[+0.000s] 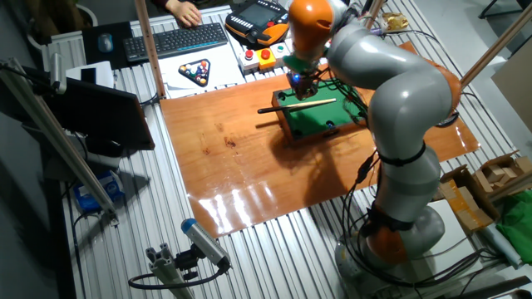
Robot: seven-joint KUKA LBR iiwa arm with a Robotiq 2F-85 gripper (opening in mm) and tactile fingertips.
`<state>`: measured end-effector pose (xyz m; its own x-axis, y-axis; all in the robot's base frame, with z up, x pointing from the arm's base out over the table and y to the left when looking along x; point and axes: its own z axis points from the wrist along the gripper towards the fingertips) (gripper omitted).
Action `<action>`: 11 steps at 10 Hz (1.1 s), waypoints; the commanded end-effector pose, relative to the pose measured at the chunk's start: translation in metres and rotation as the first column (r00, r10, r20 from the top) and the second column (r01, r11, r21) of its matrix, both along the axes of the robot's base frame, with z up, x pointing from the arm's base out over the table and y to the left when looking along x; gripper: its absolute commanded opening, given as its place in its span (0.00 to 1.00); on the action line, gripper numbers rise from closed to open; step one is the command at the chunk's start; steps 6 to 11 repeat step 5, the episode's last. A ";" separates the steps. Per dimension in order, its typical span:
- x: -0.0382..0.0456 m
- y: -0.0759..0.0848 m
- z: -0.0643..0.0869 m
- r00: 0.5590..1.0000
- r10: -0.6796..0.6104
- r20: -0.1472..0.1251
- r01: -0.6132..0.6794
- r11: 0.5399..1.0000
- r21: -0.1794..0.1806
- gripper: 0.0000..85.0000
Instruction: Hit the pool ball
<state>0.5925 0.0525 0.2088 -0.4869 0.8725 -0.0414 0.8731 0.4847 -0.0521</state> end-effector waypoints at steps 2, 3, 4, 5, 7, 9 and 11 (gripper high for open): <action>-0.0011 0.001 0.001 0.879 0.476 0.009 -0.476 0.879 0.018 0.01; -0.0023 0.001 0.002 0.875 0.484 0.012 -0.484 0.875 0.023 0.01; -0.0024 0.001 0.002 0.877 0.480 0.015 -0.480 0.877 0.032 0.01; -0.0020 0.001 0.002 0.881 0.473 0.019 -0.473 0.880 0.046 0.01; -0.0020 0.001 0.002 0.881 0.473 0.019 -0.473 0.880 0.046 0.01; -0.0020 0.001 0.002 0.881 0.473 0.019 -0.473 0.880 0.046 0.01; -0.0020 0.001 0.002 0.881 0.473 0.019 -0.473 0.880 0.046 0.01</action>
